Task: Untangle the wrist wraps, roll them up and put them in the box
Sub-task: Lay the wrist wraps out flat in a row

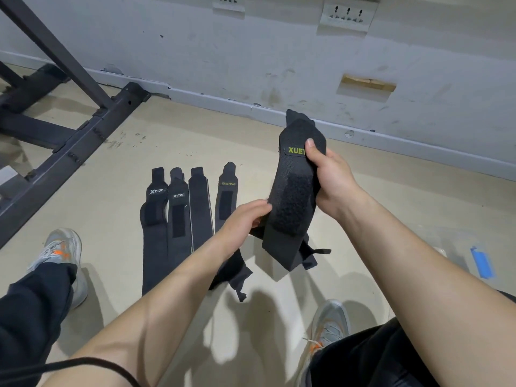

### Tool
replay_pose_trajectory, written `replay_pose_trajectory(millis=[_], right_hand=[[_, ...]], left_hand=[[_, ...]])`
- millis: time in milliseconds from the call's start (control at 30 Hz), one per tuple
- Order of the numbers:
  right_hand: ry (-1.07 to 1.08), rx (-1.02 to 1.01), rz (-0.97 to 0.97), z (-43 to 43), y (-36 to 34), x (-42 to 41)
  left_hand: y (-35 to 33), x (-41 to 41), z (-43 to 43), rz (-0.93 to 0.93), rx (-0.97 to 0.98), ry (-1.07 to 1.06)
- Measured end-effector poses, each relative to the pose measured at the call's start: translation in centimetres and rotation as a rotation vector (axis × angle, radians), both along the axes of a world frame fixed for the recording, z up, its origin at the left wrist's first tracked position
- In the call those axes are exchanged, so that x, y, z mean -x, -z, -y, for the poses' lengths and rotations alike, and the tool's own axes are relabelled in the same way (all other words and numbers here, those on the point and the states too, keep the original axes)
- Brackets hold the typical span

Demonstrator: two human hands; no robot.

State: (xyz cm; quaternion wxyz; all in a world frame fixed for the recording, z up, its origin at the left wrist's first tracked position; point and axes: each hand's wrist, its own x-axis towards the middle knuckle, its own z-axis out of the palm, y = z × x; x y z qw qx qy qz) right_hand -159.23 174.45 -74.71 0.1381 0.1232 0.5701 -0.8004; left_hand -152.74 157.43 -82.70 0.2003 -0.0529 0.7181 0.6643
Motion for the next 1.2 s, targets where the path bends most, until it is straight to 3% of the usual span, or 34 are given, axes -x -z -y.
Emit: replay_pose_trajectory(millis=[167, 500, 733, 967, 1100, 1200], right_hand=[[0.052, 0.041, 0.005, -0.3, -0.4, 0.4], [0.099, 0.042, -0.027, -0.8, -1.4, 0.6], [0.134, 0.078, 0.018, -1.2, -1.6, 0.8], [0.199, 0.177, 0.107, -1.7, -2.2, 1.5], [0.265, 0.151, 0.084, -2.5, -2.2, 1.9], [0.255, 0.108, 0.069, -2.3, -1.7, 1.5]], left_hand=[[1.3, -0.7, 0.0, 0.047, 0.125, 0.131], [4.9, -3.2, -0.8, 0.183, 0.593, 0.476], [6.6, -3.8, -0.1, 0.277, 0.555, 0.390], [6.1, -3.1, 1.3, 0.259, 0.244, 0.092], [7.5, -4.6, 1.9, 0.399, 0.205, 0.097], [8.3, -5.6, 2.1, 0.510, 0.281, 0.218]])
